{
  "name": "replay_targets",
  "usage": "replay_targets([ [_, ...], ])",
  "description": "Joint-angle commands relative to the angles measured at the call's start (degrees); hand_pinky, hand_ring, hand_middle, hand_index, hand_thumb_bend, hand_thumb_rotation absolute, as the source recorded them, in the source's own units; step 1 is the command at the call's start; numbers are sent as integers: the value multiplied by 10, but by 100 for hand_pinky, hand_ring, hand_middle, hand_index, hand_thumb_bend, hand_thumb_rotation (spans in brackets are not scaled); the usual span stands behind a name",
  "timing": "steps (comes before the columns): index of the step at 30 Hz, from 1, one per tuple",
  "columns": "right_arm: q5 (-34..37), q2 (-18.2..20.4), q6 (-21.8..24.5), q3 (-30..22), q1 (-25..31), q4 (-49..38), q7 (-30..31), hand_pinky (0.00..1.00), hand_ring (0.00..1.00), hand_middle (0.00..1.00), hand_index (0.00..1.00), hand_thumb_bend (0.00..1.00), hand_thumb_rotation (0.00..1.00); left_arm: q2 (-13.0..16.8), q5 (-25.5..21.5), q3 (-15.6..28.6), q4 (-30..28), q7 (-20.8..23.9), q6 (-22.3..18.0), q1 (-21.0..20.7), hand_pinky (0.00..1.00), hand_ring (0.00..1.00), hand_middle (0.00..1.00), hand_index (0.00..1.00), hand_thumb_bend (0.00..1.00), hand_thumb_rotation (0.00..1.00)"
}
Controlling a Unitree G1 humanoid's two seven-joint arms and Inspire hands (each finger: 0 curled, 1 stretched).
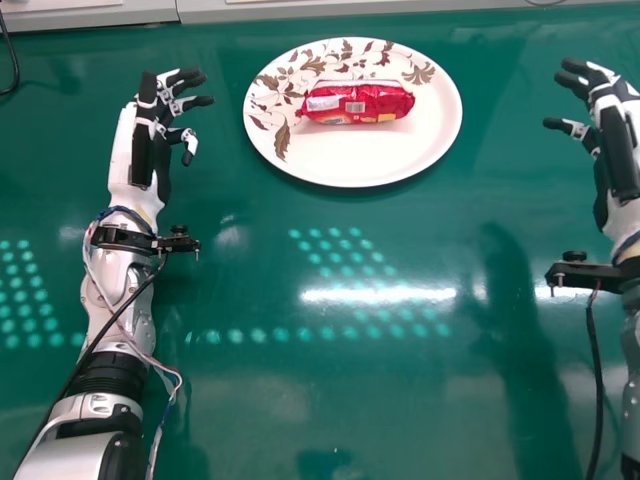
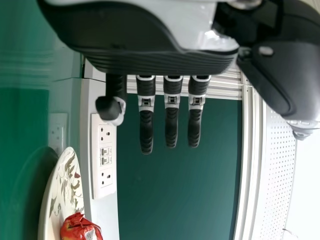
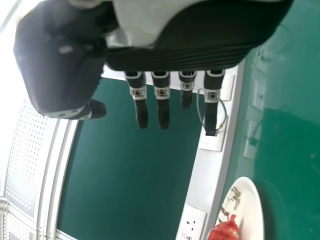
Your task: Pick up biscuit and place it in the plate
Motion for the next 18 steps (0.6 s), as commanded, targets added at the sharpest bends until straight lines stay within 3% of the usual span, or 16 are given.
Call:
replay_targets([
  [1,-6,21,-20,9,21,-8,-20,73,83,87,86,51,39,-8,-14,2,26,-10,-5,16,0,67,76,71,100,78],
  [5,-5,45,-23,23,42,-26,-39,72,84,89,86,57,40,-4,-13,3,34,-14,-13,15,0,67,76,72,100,79],
  [10,-3,79,-56,34,57,-25,-62,67,80,87,83,57,37,5,-28,10,49,-42,-27,12,0,67,77,73,100,81],
  [14,-13,98,-91,48,66,-14,-79,63,77,84,81,53,35,4,-37,20,60,-37,-44,13,0,66,78,75,100,82],
  [16,-18,105,-107,55,69,-7,-89,63,77,83,80,52,33,1,-42,28,69,-33,-54,12,4,63,75,74,100,83],
  [18,-28,109,-125,58,70,3,-100,62,75,80,76,50,35,-1,-42,33,73,-22,-63,10,14,49,62,64,100,84],
])
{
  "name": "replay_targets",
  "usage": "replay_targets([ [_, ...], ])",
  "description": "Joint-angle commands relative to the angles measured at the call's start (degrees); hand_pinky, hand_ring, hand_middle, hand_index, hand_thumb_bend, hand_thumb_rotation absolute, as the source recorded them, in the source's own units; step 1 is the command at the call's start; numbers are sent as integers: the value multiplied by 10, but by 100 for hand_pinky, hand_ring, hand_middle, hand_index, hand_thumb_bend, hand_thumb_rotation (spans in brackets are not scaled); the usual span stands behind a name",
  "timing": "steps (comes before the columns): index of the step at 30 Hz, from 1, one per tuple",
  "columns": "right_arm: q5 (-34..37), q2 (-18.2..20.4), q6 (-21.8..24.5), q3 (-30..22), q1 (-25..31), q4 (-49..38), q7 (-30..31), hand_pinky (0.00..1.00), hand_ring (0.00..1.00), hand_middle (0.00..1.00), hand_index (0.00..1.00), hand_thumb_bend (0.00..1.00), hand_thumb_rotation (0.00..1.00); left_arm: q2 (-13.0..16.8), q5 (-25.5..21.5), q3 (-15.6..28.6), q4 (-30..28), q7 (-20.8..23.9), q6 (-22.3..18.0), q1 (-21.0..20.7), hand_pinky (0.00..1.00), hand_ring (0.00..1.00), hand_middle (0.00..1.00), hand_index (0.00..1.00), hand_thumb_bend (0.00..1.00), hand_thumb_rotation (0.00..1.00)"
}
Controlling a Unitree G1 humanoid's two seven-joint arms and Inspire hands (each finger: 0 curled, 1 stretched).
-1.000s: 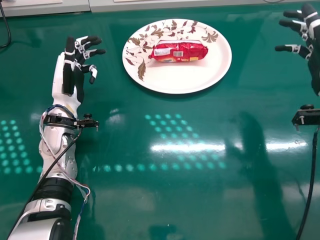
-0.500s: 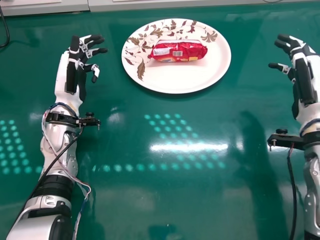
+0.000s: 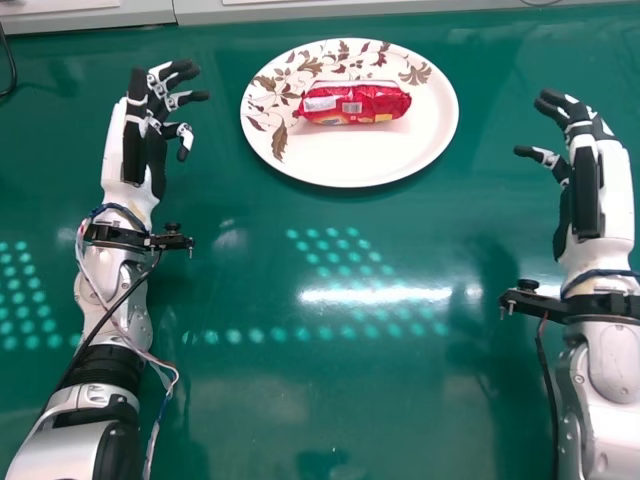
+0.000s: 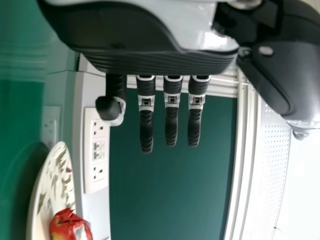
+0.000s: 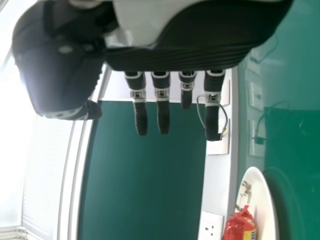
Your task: Pick up biscuit and place it in the plate
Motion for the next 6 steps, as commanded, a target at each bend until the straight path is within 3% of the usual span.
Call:
replay_targets([
  [1,-14,9,-25,5,10,12,-14,61,75,79,75,50,36,-11,-14,14,29,13,-20,29,16,46,59,62,100,85],
  [5,-17,13,-63,5,5,34,-28,55,68,71,69,45,33,-14,-20,30,42,38,-33,15,16,32,43,47,100,86],
  [6,-12,11,-81,0,1,45,-27,51,63,66,65,43,26,-17,-25,35,47,42,-40,9,14,27,36,40,98,87],
])
